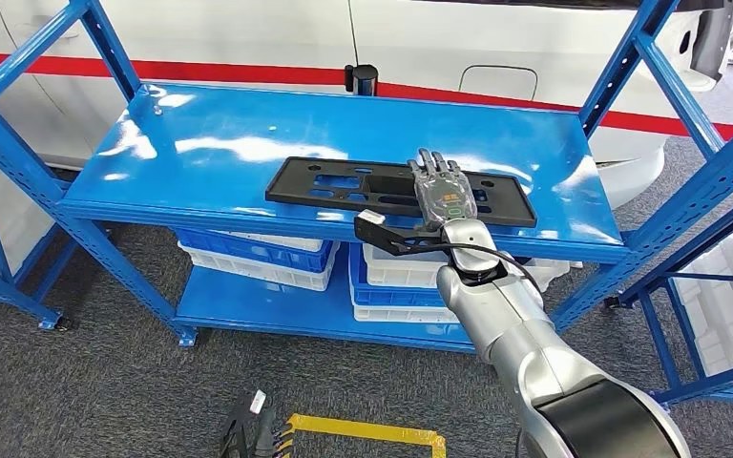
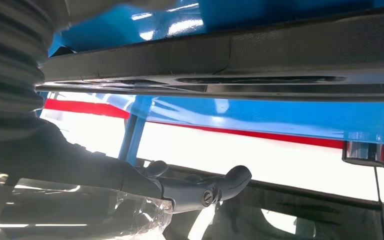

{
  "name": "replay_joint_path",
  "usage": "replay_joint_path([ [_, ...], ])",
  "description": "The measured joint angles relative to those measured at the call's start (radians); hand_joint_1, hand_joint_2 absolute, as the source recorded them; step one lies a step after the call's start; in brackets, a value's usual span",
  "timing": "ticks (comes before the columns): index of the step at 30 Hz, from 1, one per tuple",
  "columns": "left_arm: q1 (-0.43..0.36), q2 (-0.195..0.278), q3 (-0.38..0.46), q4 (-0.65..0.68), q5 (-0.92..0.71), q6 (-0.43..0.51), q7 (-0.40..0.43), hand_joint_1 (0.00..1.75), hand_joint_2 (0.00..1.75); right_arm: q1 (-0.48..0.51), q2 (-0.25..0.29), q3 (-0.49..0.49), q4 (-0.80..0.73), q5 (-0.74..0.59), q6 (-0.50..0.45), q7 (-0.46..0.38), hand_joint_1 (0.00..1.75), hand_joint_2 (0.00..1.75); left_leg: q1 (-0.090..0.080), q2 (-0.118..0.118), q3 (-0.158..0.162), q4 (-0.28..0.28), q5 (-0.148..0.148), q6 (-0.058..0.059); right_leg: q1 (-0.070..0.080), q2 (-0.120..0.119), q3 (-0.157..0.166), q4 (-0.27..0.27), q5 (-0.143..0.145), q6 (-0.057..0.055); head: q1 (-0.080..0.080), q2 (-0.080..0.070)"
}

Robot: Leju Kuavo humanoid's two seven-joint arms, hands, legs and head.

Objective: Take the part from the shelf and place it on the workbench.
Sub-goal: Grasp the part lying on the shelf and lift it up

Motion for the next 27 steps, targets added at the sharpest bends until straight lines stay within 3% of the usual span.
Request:
replay_joint_path([
  [27, -0.002, 0.000, 0.000, 0.000, 0.002, -0.001, -0.001, 0.00, 0.00, -0.006, -0.018, -0.115, 0.000, -0.060, -0.003, -0.066, 1.75, 1.75, 0.000, 0.000, 0.000, 0.000, 0.000, 0.000, 0.000, 0.000, 0.000, 0.000, 0.000, 0.000, 0.000, 0.000],
])
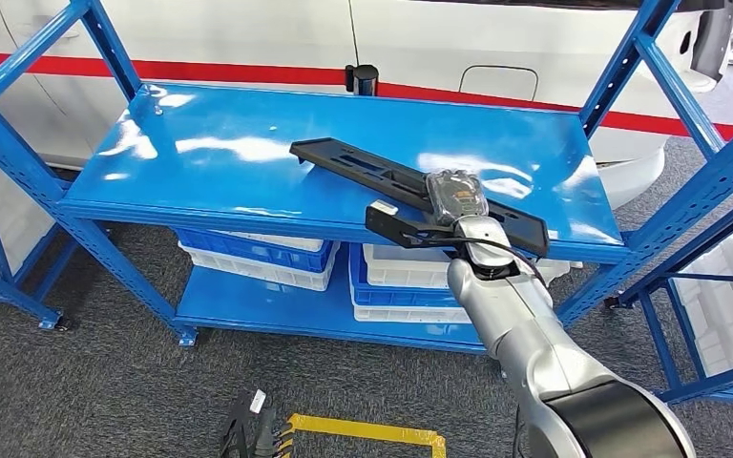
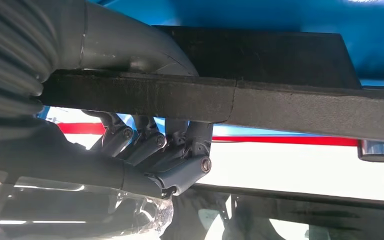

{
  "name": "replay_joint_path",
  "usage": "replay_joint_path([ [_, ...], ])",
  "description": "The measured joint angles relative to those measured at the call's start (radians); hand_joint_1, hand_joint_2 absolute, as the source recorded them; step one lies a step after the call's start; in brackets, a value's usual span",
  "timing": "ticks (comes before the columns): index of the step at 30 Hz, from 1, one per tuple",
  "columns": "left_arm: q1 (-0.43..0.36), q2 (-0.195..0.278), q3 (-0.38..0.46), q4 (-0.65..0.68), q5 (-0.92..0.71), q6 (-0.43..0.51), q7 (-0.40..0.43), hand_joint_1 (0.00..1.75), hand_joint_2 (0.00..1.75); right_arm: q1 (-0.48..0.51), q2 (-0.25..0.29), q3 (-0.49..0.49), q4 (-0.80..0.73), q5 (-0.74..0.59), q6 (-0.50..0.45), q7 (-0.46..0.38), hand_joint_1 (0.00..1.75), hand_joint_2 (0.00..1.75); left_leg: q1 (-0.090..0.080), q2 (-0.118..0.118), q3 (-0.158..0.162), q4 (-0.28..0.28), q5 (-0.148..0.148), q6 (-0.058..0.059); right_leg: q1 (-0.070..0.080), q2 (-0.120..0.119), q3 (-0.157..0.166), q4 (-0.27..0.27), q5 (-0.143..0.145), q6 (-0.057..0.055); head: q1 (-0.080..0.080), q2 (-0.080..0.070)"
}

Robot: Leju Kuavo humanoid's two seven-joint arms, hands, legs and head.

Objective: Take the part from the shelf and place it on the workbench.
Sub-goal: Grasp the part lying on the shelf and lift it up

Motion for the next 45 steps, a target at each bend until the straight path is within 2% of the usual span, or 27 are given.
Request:
replay_joint_path([
  [13, -0.001, 0.000, 0.000, 0.000, 0.000, 0.002, 0.000, 0.00, 0.00, -0.002, -0.012, -0.017, 0.000, 0.001, -0.002, -0.005, 1.75, 1.75, 0.000, 0.000, 0.000, 0.000, 0.000, 0.000, 0.000, 0.000, 0.000, 0.000, 0.000, 0.000, 0.000, 0.000],
  [17, -0.001, 0.000, 0.000, 0.000, 0.002, 0.017, -0.006, 0.00, 1.75, -0.001, -0.013, -0.018, 0.000, 0.003, -0.009, -0.009, 1.75, 1.75, 0.000, 0.000, 0.000, 0.000, 0.000, 0.000, 0.000, 0.000, 0.000, 0.000, 0.000, 0.000, 0.000, 0.000],
  [24, -0.001, 0.000, 0.000, 0.000, -0.002, 0.044, -0.016, 0.00, 1.75, 0.000, -0.013, -0.020, 0.000, 0.010, -0.033, -0.014, 1.75, 1.75, 0.000, 0.000, 0.000, 0.000, 0.000, 0.000, 0.000, 0.000, 0.000, 0.000, 0.000, 0.000, 0.000, 0.000],
  [28, -0.001, 0.000, 0.001, 0.000, 0.015, 0.095, -0.005, 0.00, 1.75, 0.000, -0.007, -0.026, -0.001, 0.023, -0.128, -0.028, 1.75, 1.75, 0.000, 0.000, -0.001, 0.000, 0.000, 0.000, 0.000, 0.000, 0.000, 0.000, 0.000, 0.000, 0.000, 0.000],
  [33, 0.000, 0.000, 0.003, 0.000, 0.028, 0.117, -0.004, 0.00, 1.75, -0.003, 0.010, -0.027, -0.022, 0.047, -0.292, -0.052, 1.75, 1.75, 0.000, 0.000, -0.002, 0.000, 0.000, 0.000, 0.000, 0.000, -0.001, 0.001, 0.000, 0.000, 0.000, 0.000],
  [45, 0.018, 0.003, 0.013, 0.000, 0.041, 0.130, -0.004, 0.00, 1.75, 0.003, 0.023, -0.030, -0.116, 0.037, -0.412, -0.132, 1.75, 1.75, 0.000, 0.000, -0.002, 0.000, 0.000, 0.000, 0.000, 0.000, -0.003, 0.001, 0.000, 0.000, 0.000, 0.000],
])
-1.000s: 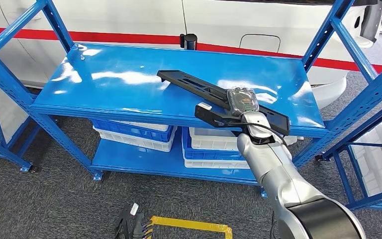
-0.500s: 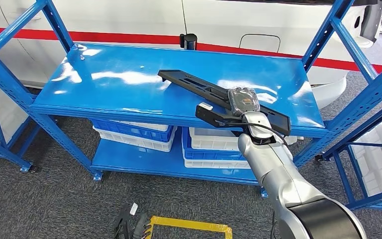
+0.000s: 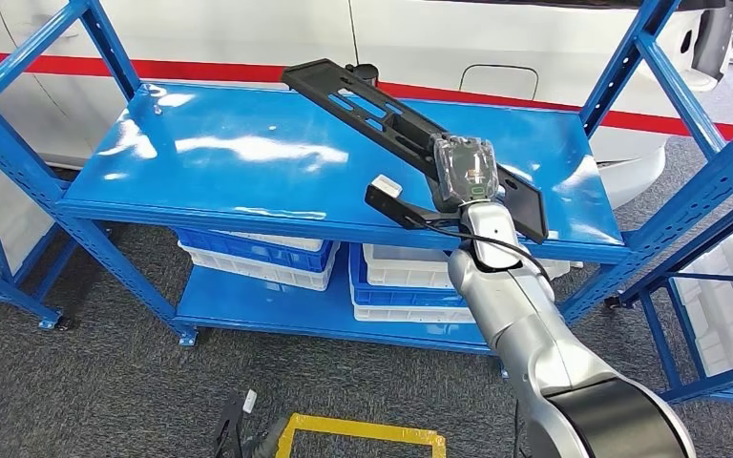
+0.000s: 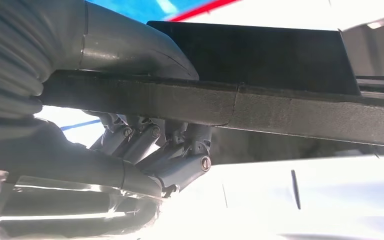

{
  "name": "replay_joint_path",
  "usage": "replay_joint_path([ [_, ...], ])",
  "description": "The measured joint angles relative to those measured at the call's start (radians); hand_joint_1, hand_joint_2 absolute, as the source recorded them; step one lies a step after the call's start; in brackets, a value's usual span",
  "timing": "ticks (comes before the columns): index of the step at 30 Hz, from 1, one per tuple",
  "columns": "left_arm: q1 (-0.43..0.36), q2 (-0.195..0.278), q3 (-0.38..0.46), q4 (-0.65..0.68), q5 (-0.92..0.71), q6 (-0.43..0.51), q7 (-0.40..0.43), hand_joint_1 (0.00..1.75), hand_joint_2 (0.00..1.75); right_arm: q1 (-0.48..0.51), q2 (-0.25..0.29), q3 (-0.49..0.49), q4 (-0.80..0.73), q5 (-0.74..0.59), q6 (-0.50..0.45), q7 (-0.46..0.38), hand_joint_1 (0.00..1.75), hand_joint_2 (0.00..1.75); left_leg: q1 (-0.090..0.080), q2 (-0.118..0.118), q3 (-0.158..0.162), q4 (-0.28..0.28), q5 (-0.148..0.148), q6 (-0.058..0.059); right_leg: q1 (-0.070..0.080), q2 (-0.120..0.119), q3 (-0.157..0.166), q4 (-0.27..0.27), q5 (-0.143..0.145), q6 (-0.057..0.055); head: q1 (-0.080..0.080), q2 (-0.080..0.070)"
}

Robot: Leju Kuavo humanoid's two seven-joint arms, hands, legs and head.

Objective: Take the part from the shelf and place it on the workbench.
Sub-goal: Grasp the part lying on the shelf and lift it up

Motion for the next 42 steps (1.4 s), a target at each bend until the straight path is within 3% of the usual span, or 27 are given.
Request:
replay_joint_path([
  [8, 0.005, 0.008, 0.020, 0.000, 0.019, -0.005, -0.025, 0.00, 1.75, 0.094, -0.014, -0.026, -0.230, -0.064, -0.004, -0.076, 1.75, 1.75, -0.001, 0.000, -0.002, 0.001, 0.000, 0.000, 0.000, 0.000, -0.001, -0.001, 0.000, 0.000, 0.000, 0.000],
  [12, 0.008, 0.014, 0.027, 0.000, 0.025, -0.007, -0.029, 0.00, 1.75, 0.162, -0.030, -0.041, -0.355, -0.109, -0.004, -0.109, 1.75, 1.75, -0.003, -0.001, 0.001, -0.004, 0.004, 0.017, -0.008, -0.001, 0.000, -0.008, 0.005, 0.012, -0.001, 0.000],
  [13, 0.009, 0.015, 0.029, 0.000, 0.027, -0.008, -0.031, 0.00, 1.75, 0.183, -0.037, -0.044, -0.391, -0.121, -0.004, -0.117, 1.75, 1.75, -0.001, 0.001, 0.006, -0.013, 0.010, 0.023, -0.007, -0.002, -0.005, 0.002, -0.003, 0.010, 0.000, 0.000],
  [15, 0.010, 0.017, 0.034, 0.000, 0.032, -0.011, -0.035, 0.00, 1.75, 0.230, -0.053, -0.049, -0.463, -0.141, -0.005, -0.133, 1.75, 1.75, 0.003, 0.004, 0.014, -0.028, 0.020, 0.033, -0.005, -0.003, -0.039, 0.074, -0.045, -0.002, 0.003, 0.000],
  [17, 0.014, 0.019, 0.041, 0.000, 0.038, -0.013, -0.040, 0.00, 1.75, 0.288, -0.072, -0.053, -0.537, -0.156, -0.007, -0.147, 1.75, 1.75, -0.001, 0.004, 0.014, -0.030, 0.022, 0.036, -0.001, -0.003, -0.103, 0.217, -0.106, -0.013, 0.006, 0.000],
  [18, 0.018, 0.020, 0.044, 0.000, 0.040, -0.013, -0.043, 0.00, 1.75, 0.323, -0.082, -0.055, -0.574, -0.161, -0.007, -0.152, 1.75, 1.75, -0.002, 0.003, 0.013, -0.029, 0.022, 0.036, 0.000, -0.003, -0.128, 0.274, -0.125, -0.014, 0.006, 0.000],
  [19, 0.021, 0.022, 0.046, 0.000, 0.043, -0.014, -0.045, 0.00, 1.75, 0.357, -0.091, -0.059, -0.612, -0.166, -0.007, -0.156, 1.75, 1.75, -0.003, 0.002, 0.013, -0.029, 0.021, 0.035, 0.000, -0.003, -0.137, 0.297, -0.130, -0.011, 0.006, 0.000],
  [20, 0.024, 0.023, 0.048, 0.000, 0.044, -0.014, -0.047, 0.00, 1.75, 0.385, -0.098, -0.062, -0.645, -0.169, -0.007, -0.160, 1.75, 1.75, -0.003, 0.002, 0.012, -0.027, 0.020, 0.033, 0.000, -0.003, -0.122, 0.272, -0.117, -0.004, 0.006, 0.000],
  [22, 0.025, 0.025, 0.051, 0.000, 0.045, -0.014, -0.048, 0.00, 1.75, 0.416, -0.106, -0.067, -0.693, -0.171, -0.007, -0.163, 1.75, 1.75, -0.001, 0.002, 0.010, -0.017, 0.014, 0.023, -0.003, -0.005, -0.049, 0.135, -0.072, 0.007, 0.006, 0.000],
  [24, 0.025, 0.026, 0.056, 0.000, 0.045, -0.014, -0.049, 0.00, 1.75, 0.436, -0.111, -0.072, -0.733, -0.173, -0.007, -0.171, 1.75, 1.75, -0.005, 0.002, 0.006, -0.006, 0.007, 0.009, -0.001, -0.004, 0.003, 0.043, -0.046, 0.002, 0.006, 0.000],
  [27, 0.025, 0.029, 0.062, 0.000, 0.047, -0.015, -0.051, 0.00, 1.75, 0.489, -0.115, -0.092, -0.798, -0.180, -0.007, -0.195, 1.75, 1.75, -0.004, 0.001, 0.007, -0.008, 0.008, -0.007, 0.005, -0.003, 0.011, 0.034, -0.039, -0.018, 0.003, 0.000],
  [29, 0.025, 0.032, 0.067, 0.000, 0.051, -0.015, -0.054, 0.00, 1.75, 0.535, -0.113, -0.106, -0.848, -0.184, -0.007, -0.206, 1.75, 1.75, 0.001, 0.003, -0.002, 0.016, -0.015, -0.016, 0.004, -0.003, 0.009, 0.032, -0.034, -0.032, 0.002, 0.000],
  [30, 0.025, 0.034, 0.070, 0.000, 0.053, -0.014, -0.056, 0.00, 1.75, 0.558, -0.112, -0.112, -0.871, -0.186, -0.007, -0.209, 1.75, 1.75, 0.003, 0.005, -0.019, 0.057, -0.046, -0.020, 0.002, -0.004, 0.008, 0.029, -0.031, -0.039, 0.001, 0.000],
  [32, 0.025, 0.038, 0.073, 0.000, 0.056, -0.013, -0.060, 0.00, 1.75, 0.602, -0.109, -0.123, -0.911, -0.195, -0.007, -0.216, 1.75, 1.75, 0.003, 0.006, -0.076, 0.197, -0.127, -0.026, 0.003, -0.006, 0.002, 0.029, -0.026, -0.050, -0.002, 0.000],
  [33, 0.026, 0.039, 0.075, 0.000, 0.057, -0.012, -0.061, 0.00, 1.75, 0.622, -0.108, -0.130, -0.926, -0.201, -0.007, -0.221, 1.75, 1.75, 0.003, 0.006, -0.098, 0.253, -0.150, -0.026, 0.004, -0.006, -0.002, 0.029, -0.024, -0.052, -0.003, 0.000],
  [34, 0.026, 0.040, 0.077, 0.000, 0.059, -0.012, -0.063, 0.00, 1.75, 0.638, -0.108, -0.136, -0.938, -0.205, -0.007, -0.225, 1.75, 1.75, 0.003, 0.006, -0.104, 0.276, -0.154, -0.026, 0.005, -0.007, -0.005, 0.029, -0.022, -0.054, -0.003, 0.000],
  [35, 0.026, 0.042, 0.079, 0.000, 0.060, -0.012, -0.064, 0.00, 1.75, 0.652, -0.107, -0.142, -0.948, -0.209, -0.007, -0.229, 1.75, 1.75, 0.003, 0.006, -0.078, 0.239, -0.132, -0.023, 0.005, -0.007, -0.008, 0.029, -0.020, -0.054, -0.003, 0.000],
  [38, 0.023, 0.045, 0.086, 0.000, 0.061, -0.011, -0.065, 0.00, 1.75, 0.672, -0.103, -0.154, -0.972, -0.213, -0.007, -0.234, 1.75, 1.75, 0.001, 0.006, 0.046, 0.031, -0.054, -0.014, 0.010, -0.006, -0.010, 0.031, -0.013, -0.046, -0.003, 0.000],
  [40, 0.022, 0.045, 0.089, 0.000, 0.061, -0.011, -0.066, 0.00, 1.75, 0.676, -0.102, -0.158, -0.982, -0.215, -0.007, -0.235, 1.75, 1.75, -0.008, 0.004, 0.058, -0.002, -0.048, -0.006, 0.014, -0.006, -0.011, 0.028, -0.004, -0.033, -0.001, 0.000],
  [42, 0.022, 0.046, 0.090, 0.000, 0.062, -0.010, -0.066, 0.00, 1.75, 0.680, -0.101, -0.162, -0.988, -0.216, -0.007, -0.237, 1.75, 1.75, -0.012, 0.003, 0.050, -0.004, -0.034, 0.011, 0.010, -0.006, -0.016, 0.025, 0.003, -0.018, 0.000, 0.000],
])
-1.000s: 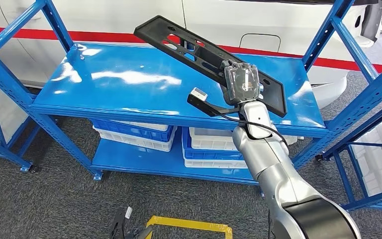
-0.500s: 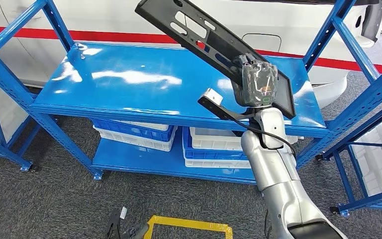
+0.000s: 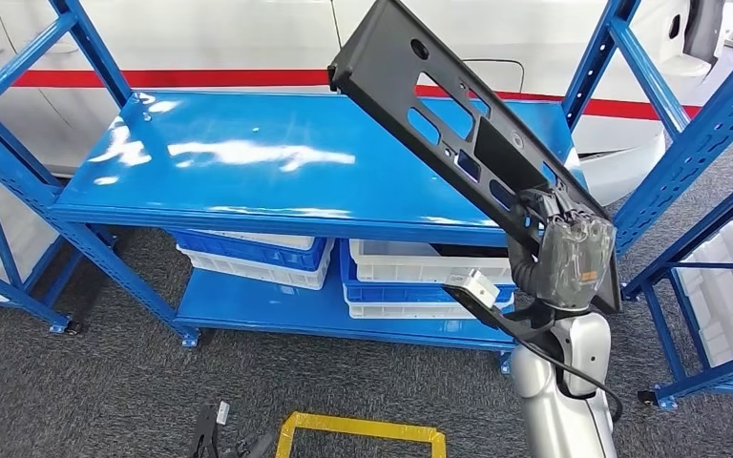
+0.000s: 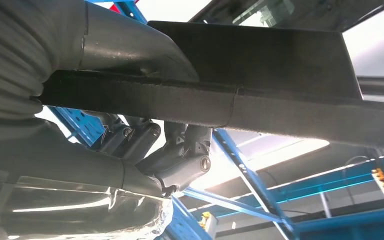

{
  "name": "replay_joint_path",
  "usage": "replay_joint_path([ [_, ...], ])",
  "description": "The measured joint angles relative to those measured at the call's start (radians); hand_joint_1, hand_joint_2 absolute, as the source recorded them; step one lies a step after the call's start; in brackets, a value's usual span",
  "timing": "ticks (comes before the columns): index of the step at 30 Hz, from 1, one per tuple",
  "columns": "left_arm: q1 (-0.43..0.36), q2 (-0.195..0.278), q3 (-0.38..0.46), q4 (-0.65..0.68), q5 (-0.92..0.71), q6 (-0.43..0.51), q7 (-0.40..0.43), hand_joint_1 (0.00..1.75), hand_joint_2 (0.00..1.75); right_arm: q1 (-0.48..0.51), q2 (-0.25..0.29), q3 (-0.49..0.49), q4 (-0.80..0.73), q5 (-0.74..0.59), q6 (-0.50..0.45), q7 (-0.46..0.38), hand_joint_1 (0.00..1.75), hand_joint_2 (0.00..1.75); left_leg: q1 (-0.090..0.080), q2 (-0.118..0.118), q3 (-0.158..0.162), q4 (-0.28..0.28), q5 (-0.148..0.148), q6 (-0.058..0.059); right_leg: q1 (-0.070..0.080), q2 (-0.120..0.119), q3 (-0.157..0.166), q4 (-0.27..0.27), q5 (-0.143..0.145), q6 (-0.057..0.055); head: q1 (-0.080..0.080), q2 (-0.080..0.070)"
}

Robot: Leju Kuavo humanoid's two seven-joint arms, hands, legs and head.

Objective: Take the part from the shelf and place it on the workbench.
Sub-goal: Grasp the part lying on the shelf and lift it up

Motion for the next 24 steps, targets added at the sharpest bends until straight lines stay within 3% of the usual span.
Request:
replay_joint_path([
  [2, -0.001, 0.001, 0.002, 0.000, 0.000, 0.001, -0.001, 0.00, 1.75, 0.009, 0.001, -0.003, -0.006, -0.003, 0.000, -0.002, 1.75, 1.75, 0.001, 0.002, -0.009, -0.006, 0.015, 0.019, -0.002, 0.000, -0.031, 0.060, -0.041, -0.002, 0.003, 0.000],
  [3, -0.001, 0.001, 0.004, 0.000, 0.000, 0.002, -0.001, 0.00, 1.75, 0.015, 0.001, -0.005, -0.009, -0.005, 0.000, -0.003, 1.75, 1.75, 0.001, 0.003, -0.015, -0.007, 0.021, 0.025, -0.001, 0.000, -0.057, 0.120, -0.076, -0.006, 0.005, 0.000],
  [4, -0.002, 0.001, 0.005, 0.000, 0.000, 0.002, -0.002, 0.00, 1.75, 0.022, 0.002, -0.008, -0.012, -0.008, 0.000, -0.005, 1.75, 1.75, -0.001, 0.003, -0.021, -0.006, 0.026, 0.030, 0.001, 0.000, -0.086, 0.193, -0.114, -0.010, 0.007, 0.000],
  [6, -0.001, 0.002, 0.007, 0.000, 0.000, 0.002, -0.002, 0.00, 1.75, 0.042, 0.002, -0.014, -0.019, -0.015, 0.000, -0.009, 1.75, 1.75, -0.007, 0.002, -0.034, -0.006, 0.035, 0.034, 0.004, 0.000, -0.108, 0.279, -0.149, -0.009, 0.008, 0.000],
  [7, -0.001, 0.003, 0.008, 0.000, 0.000, 0.001, -0.002, 0.00, 1.75, 0.051, 0.002, -0.016, -0.022, -0.022, 0.000, -0.009, 1.75, 1.75, -0.011, 0.002, -0.038, -0.005, 0.038, 0.034, 0.006, 0.000, -0.093, 0.272, -0.147, -0.006, 0.008, 0.000],
  [8, -0.001, 0.004, 0.008, 0.000, 0.000, 0.000, -0.002, 0.00, 1.75, 0.059, 0.002, -0.018, -0.026, -0.034, 0.000, -0.010, 1.75, 1.75, -0.014, 0.001, -0.042, -0.005, 0.041, 0.034, 0.008, 0.000, -0.058, 0.227, -0.134, -0.003, 0.008, 0.000],
  [10, -0.001, 0.003, 0.010, 0.000, 0.000, -0.001, -0.003, 0.00, 1.75, 0.070, 0.001, -0.018, -0.035, -0.077, 0.000, -0.009, 1.75, 1.75, -0.019, 0.001, -0.045, -0.004, 0.047, 0.029, 0.017, -0.001, 0.034, 0.077, -0.100, -0.014, 0.007, 0.000],
  [12, -0.001, 0.004, 0.013, 0.000, 0.000, -0.003, -0.004, 0.00, 1.75, 0.082, -0.001, -0.017, -0.044, -0.113, 0.001, -0.009, 1.75, 1.75, -0.021, 0.002, -0.049, -0.004, 0.052, 0.020, 0.027, -0.003, 0.082, -0.006, -0.082, -0.028, 0.006, 0.000],
  [14, 0.000, 0.005, 0.014, 0.000, 0.000, -0.003, -0.004, 0.00, 1.75, 0.093, -0.003, -0.017, -0.048, -0.123, 0.001, -0.008, 1.75, 1.75, -0.020, 0.004, -0.051, -0.004, 0.057, 0.010, 0.026, -0.003, 0.080, -0.008, -0.073, -0.037, 0.006, 0.000],
  [16, 0.000, 0.007, 0.014, 0.000, 0.000, -0.003, -0.005, 0.00, 1.75, 0.100, -0.004, -0.017, -0.051, -0.126, 0.001, -0.007, 1.75, 1.75, -0.018, 0.003, -0.057, 0.009, 0.042, -0.001, 0.017, -0.003, 0.077, -0.014, -0.062, -0.048, 0.005, 0.000],
  [18, 0.000, 0.011, 0.014, 0.000, 0.000, -0.003, -0.005, 0.00, 1.75, 0.104, -0.004, -0.016, -0.052, -0.127, 0.002, -0.007, 1.75, 1.75, -0.011, 0.002, -0.097, 0.108, -0.030, -0.015, 0.011, -0.006, 0.068, -0.018, -0.052, -0.057, 0.000, 0.000],
  [20, 0.001, 0.012, 0.014, 0.000, 0.000, -0.003, -0.005, 0.00, 1.75, 0.109, -0.005, -0.016, -0.053, -0.128, 0.002, -0.007, 1.75, 1.75, -0.002, 0.002, -0.149, 0.243, -0.106, -0.028, 0.011, -0.009, 0.055, -0.017, -0.044, -0.060, -0.005, 0.000],
  [21, 0.002, 0.013, 0.014, 0.000, 0.000, -0.003, -0.005, 0.00, 1.75, 0.112, -0.005, -0.016, -0.053, -0.128, 0.002, -0.007, 1.75, 1.75, 0.001, 0.003, -0.159, 0.276, -0.117, -0.032, 0.010, -0.009, 0.050, -0.017, -0.040, -0.059, -0.005, 0.000],
  [22, 0.002, 0.013, 0.014, 0.000, 0.000, -0.003, -0.005, 0.00, 1.75, 0.115, -0.005, -0.016, -0.053, -0.128, 0.002, -0.007, 1.75, 1.75, 0.005, 0.003, -0.144, 0.262, -0.105, -0.036, 0.009, -0.009, 0.044, -0.015, -0.036, -0.056, -0.005, 0.000],
  [24, 0.002, 0.015, 0.014, 0.000, 0.000, -0.003, -0.005, 0.00, 1.75, 0.118, -0.005, -0.016, -0.053, -0.128, 0.002, -0.007, 1.75, 1.75, 0.014, 0.004, -0.065, 0.139, -0.049, -0.041, 0.005, -0.009, 0.036, -0.011, -0.030, -0.049, -0.005, 0.000],
])
